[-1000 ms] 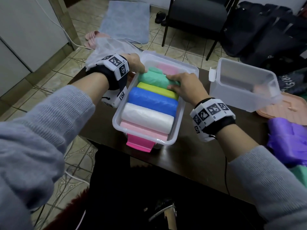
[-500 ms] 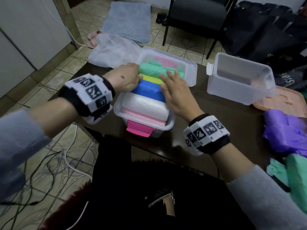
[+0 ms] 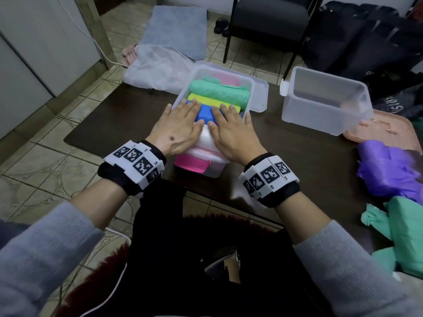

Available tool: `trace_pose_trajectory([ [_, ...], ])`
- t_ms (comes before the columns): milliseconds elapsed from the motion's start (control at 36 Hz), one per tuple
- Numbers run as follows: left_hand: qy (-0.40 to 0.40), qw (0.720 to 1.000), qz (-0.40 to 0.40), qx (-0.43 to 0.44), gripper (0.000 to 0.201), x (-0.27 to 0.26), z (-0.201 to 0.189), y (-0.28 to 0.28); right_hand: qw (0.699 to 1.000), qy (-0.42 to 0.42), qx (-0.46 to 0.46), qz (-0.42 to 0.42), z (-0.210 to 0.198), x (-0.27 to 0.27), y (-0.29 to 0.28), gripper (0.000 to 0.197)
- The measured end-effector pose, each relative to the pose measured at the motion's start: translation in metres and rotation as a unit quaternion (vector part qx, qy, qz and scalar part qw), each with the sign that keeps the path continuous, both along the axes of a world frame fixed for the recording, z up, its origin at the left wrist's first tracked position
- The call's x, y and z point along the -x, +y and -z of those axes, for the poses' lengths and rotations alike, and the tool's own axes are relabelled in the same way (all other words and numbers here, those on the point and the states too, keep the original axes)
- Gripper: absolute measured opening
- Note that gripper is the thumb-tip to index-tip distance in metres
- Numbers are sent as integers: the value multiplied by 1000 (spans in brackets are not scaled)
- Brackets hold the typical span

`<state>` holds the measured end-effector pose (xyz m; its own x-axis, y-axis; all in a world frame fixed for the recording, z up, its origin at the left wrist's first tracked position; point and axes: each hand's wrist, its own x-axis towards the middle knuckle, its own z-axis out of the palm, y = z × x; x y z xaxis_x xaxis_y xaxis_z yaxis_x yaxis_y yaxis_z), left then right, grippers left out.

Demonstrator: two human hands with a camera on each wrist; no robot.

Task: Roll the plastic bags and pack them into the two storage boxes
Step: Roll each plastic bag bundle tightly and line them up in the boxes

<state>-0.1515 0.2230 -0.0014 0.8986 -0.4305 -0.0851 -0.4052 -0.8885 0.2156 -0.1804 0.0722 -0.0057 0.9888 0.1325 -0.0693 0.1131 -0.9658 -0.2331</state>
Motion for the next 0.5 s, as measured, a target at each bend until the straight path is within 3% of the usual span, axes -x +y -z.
trace_pose_trajectory([
  [500, 19, 999, -2, -26, 56, 1, 2, 0, 1000, 8, -1, -1, 5, -2, -1, 54],
])
